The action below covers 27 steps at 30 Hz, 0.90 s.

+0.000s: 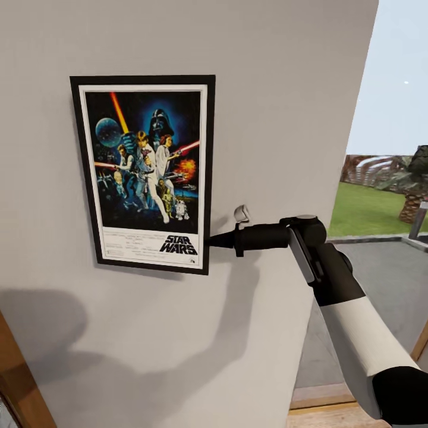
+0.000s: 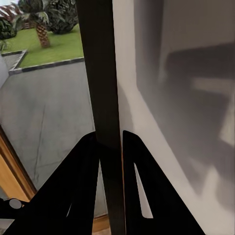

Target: Pick up the poster from the kitchen countertop and hang it on one of the wall nails in the kitchen.

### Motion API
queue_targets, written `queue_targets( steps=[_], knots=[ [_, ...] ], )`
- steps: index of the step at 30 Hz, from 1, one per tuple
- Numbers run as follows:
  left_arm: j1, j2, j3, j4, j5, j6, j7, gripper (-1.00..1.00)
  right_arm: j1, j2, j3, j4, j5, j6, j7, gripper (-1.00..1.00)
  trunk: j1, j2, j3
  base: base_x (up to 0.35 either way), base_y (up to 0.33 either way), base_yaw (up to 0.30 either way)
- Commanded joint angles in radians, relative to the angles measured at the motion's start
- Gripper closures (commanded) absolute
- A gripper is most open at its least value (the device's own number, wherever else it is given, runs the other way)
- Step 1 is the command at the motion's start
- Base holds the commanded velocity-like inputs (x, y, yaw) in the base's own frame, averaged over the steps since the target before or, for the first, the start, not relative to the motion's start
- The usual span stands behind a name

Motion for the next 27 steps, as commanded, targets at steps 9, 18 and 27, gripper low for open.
queue_targets(
  steps=[9,18,27],
  knots=[
    [0.000,0.000,0.004,0.000,0.003,-0.001,-0.008,-1.00,0.000,-0.001,0.001,0.000,-0.007,0.009,0.000,1.00,0.000,-0.001,0.000,0.000,0.023,0.000],
    [0.000,0.000,0.004,0.000,0.003,-0.001,-0.008,-1.00,-0.001,-0.001,0.000,-0.012,-0.006,0.013,0.000,1.00,0.000,-0.001,0.000,0.000,0.001,0.000],
    [0.000,0.000,0.004,0.000,0.003,-0.001,-0.008,-1.00,-0.002,-0.002,0.000,-0.019,-0.005,0.015,0.000,1.00,0.000,-0.001,0.000,0.000,0.000,0.000]
  ],
)
